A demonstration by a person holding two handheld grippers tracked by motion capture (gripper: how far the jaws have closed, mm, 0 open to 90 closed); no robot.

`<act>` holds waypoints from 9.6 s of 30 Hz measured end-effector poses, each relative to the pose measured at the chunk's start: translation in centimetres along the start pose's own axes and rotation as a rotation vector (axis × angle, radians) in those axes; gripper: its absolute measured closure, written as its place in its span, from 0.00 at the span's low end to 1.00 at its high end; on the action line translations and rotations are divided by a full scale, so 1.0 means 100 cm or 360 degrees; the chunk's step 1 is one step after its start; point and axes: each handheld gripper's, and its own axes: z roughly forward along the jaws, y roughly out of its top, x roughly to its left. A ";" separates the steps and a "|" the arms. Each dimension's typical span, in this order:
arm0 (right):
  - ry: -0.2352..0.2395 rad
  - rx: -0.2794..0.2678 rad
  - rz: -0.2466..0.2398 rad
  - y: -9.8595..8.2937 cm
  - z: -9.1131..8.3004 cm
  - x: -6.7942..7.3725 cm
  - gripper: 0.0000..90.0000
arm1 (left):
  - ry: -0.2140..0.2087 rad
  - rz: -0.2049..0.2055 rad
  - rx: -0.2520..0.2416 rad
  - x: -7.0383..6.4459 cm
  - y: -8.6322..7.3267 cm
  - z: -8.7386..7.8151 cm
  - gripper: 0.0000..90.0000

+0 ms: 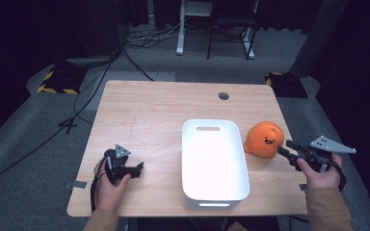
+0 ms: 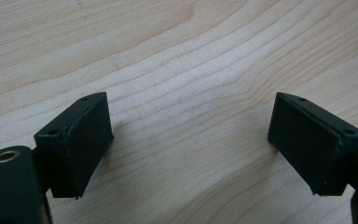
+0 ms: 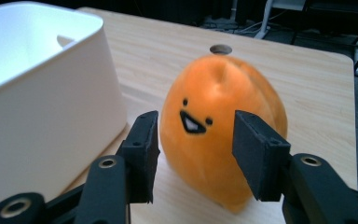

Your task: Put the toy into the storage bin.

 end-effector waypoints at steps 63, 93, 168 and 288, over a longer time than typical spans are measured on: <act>0.0136 -0.0303 -0.0079 0.068 -0.012 0.008 0.92 | 0.0001 0.0000 -0.0001 0.000 0.000 0.000 0.15; 0.0491 -0.0464 -0.0365 0.124 -0.065 0.103 0.92 | 0.0003 0.0002 -0.0001 0.000 0.001 0.001 0.15; 0.0811 -0.0004 -0.0377 0.039 0.002 0.166 0.91 | 0.0003 0.0002 -0.0001 0.000 0.001 0.001 0.15; 0.0036 0.0500 -0.0104 -0.023 0.045 -0.004 0.32 | 0.0059 -0.0071 -0.0003 -0.006 -0.001 0.000 0.15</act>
